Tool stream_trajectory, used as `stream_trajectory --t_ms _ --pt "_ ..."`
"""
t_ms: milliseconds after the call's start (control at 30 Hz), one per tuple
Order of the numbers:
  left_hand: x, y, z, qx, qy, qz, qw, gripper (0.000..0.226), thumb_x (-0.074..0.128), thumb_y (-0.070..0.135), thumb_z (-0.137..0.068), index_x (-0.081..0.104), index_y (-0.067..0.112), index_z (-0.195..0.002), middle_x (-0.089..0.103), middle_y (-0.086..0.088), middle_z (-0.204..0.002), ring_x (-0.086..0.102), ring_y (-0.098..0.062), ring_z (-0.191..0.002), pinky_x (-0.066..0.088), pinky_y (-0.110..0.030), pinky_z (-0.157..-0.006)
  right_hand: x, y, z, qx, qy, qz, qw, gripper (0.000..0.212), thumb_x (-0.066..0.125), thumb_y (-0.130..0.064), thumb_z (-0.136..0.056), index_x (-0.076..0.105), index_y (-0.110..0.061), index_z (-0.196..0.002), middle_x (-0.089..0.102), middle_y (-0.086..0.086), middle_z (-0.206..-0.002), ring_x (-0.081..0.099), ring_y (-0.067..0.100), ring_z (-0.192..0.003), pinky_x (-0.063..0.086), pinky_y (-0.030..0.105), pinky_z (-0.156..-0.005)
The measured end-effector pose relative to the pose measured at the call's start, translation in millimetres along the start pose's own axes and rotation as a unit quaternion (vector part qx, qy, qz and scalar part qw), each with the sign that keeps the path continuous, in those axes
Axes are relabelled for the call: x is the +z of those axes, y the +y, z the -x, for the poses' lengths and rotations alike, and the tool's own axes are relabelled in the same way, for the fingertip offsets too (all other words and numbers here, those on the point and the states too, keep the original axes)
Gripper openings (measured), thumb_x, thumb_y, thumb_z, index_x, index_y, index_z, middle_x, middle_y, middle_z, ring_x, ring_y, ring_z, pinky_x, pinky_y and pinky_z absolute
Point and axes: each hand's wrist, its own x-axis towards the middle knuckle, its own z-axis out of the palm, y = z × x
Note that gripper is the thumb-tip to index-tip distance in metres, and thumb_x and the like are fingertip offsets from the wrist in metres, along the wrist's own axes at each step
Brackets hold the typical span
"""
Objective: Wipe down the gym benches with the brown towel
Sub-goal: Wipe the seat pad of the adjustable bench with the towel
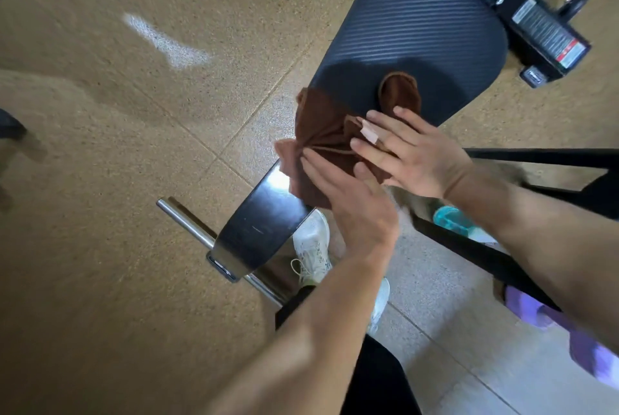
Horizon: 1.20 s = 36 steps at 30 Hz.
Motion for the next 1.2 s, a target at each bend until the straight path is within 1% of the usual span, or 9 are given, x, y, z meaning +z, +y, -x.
stream_trajectory --t_ms 67,233,333,400,567,800,967,1067,1200 --pt "-2 4 10 -0.003 -0.024 -0.008 1.000 0.073 0.038 0.025 -0.105 -0.012 0.009 -0.156 -0.013 -0.005 -0.165 0.003 0.004 -0.139 -0.006 0.014 -0.089 -6 -4 4 0.027 -0.014 -0.004 1.000 0.093 0.068 -0.038 -0.082 0.020 -0.010 -0.157 0.037 0.022 -0.151 0.033 0.038 -0.145 0.020 0.050 -0.119" --pt "-28 4 -22 0.043 -0.011 -0.057 0.997 0.059 0.032 0.023 -0.106 0.007 0.009 -0.158 0.011 -0.008 -0.164 0.022 -0.013 -0.143 0.005 0.008 -0.098 -23 -39 -26 0.082 -0.014 -0.069 0.994 0.058 0.041 -0.031 -0.102 0.030 -0.009 -0.154 0.032 0.018 -0.159 0.027 0.034 -0.149 0.022 0.049 -0.121" --pt "-46 7 -62 0.084 -0.003 -0.089 0.992 0.050 0.031 0.019 -0.101 0.036 0.017 -0.151 0.045 -0.004 -0.150 0.041 -0.019 -0.136 0.025 -0.022 -0.116 -33 -46 -63 0.106 -0.057 -0.124 0.985 0.067 0.032 -0.042 -0.098 0.027 -0.008 -0.155 0.023 0.016 -0.163 0.019 0.032 -0.152 0.015 0.047 -0.124" --pt "-55 10 -90 0.097 -0.035 -0.070 0.992 0.050 0.032 0.018 -0.094 0.051 0.025 -0.139 0.061 0.003 -0.133 0.054 -0.015 -0.123 0.038 -0.037 -0.110 -34 -40 -82 0.113 -0.070 -0.138 0.981 0.074 0.034 -0.050 -0.096 0.025 -0.007 -0.156 0.020 0.015 -0.165 0.015 0.030 -0.153 0.013 0.045 -0.125" --pt "-53 40 -151 0.083 -0.158 -0.083 0.980 0.052 0.035 0.027 -0.086 0.062 0.025 -0.130 0.070 0.001 -0.121 0.063 -0.016 -0.113 0.046 -0.039 -0.104 -26 13 -110 0.124 -0.093 -0.161 0.975 0.078 0.028 -0.062 -0.097 0.028 -0.010 -0.156 0.026 0.012 -0.163 0.019 0.027 -0.152 0.012 0.042 -0.125" --pt "23 128 -209 0.144 -0.256 -0.140 0.946 0.043 0.035 0.022 -0.104 0.046 0.014 -0.145 0.059 -0.007 -0.138 0.055 -0.023 -0.128 0.043 -0.031 -0.105 -13 112 -106 0.254 -0.122 -0.179 0.943 0.073 0.033 -0.058 -0.101 0.022 -0.012 -0.156 0.029 0.018 -0.160 0.018 0.033 -0.151 0.015 0.048 -0.123" --pt "9 107 -195 0.223 -0.208 -0.226 0.925 0.056 0.034 0.029 -0.095 0.037 0.032 -0.150 0.055 0.003 -0.144 0.053 -0.019 -0.129 0.041 -0.034 -0.108 -19 68 -100 0.351 -0.146 -0.169 0.909 0.071 0.020 -0.053 -0.101 0.009 -0.015 -0.160 0.015 0.012 -0.166 0.001 0.029 -0.154 0.003 0.048 -0.125" --pt "-35 70 -151 0.249 -0.187 -0.267 0.912 0.060 0.039 0.020 -0.099 0.026 0.035 -0.155 0.043 0.008 -0.154 0.048 -0.014 -0.132 0.040 -0.029 -0.108 -34 4 -91 0.339 -0.148 -0.194 0.909 0.074 0.029 -0.050 -0.097 0.011 -0.015 -0.159 0.013 0.010 -0.166 0.003 0.030 -0.154 0.004 0.050 -0.124" --pt "-76 21 -93 0.237 -0.153 -0.365 0.887 0.057 0.023 0.031 -0.105 0.008 0.023 -0.159 0.006 0.004 -0.167 0.017 -0.015 -0.151 0.029 -0.039 -0.119 -42 -43 -68 0.245 -0.154 -0.212 0.934 0.080 0.039 -0.052 -0.094 0.012 -0.014 -0.159 0.015 0.011 -0.166 0.005 0.029 -0.154 0.001 0.049 -0.123"
